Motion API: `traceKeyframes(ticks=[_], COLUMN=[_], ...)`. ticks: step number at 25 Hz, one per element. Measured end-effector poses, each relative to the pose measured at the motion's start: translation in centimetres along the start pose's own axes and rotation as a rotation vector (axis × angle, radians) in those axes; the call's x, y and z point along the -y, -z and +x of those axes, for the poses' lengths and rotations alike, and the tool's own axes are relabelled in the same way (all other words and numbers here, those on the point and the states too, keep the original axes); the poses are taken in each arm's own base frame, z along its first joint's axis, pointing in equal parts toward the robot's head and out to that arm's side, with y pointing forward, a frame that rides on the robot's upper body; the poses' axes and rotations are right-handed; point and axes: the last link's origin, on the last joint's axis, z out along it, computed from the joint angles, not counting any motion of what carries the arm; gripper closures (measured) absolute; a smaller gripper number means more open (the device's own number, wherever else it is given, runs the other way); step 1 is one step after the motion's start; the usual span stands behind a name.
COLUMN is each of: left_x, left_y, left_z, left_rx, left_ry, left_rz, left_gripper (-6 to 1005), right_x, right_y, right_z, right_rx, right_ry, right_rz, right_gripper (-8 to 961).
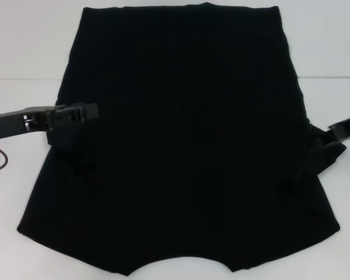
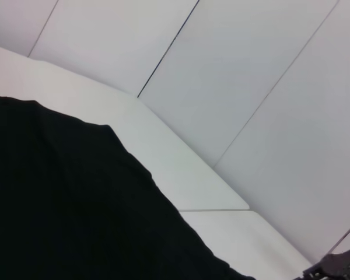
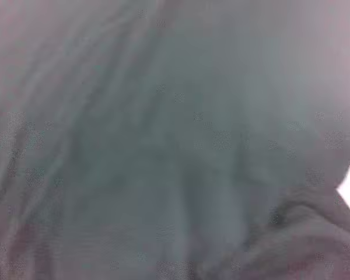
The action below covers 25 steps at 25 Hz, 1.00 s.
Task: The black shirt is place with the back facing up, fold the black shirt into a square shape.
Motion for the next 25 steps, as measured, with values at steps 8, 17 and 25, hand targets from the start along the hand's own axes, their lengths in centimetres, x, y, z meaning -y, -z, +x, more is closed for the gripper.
traceKeyframes(ticks=[8, 17, 25], left_x=[-0.1, -0.1, -0.1], left_y=[-0.2, -0.4, -0.1], left_z=[0.3, 0.6, 0.7], left_rx=[-0.027, -0.034, -0.063], left_ry=[0.007, 0.006, 0.010], left_rz=[-0.012, -0.009, -0.012], left_gripper=[511, 510, 511], right_x=[3.5, 4.0, 4.3], right_y=[0.9, -1.2, -1.8], right_z=[2.7, 3.7, 4.0], right_rx=[0.051, 0.139, 0.198], right_ry=[-0.189, -0.404, -0.540], right_rz=[0.002, -0.064, -0.128], right_gripper=[477, 478, 478])
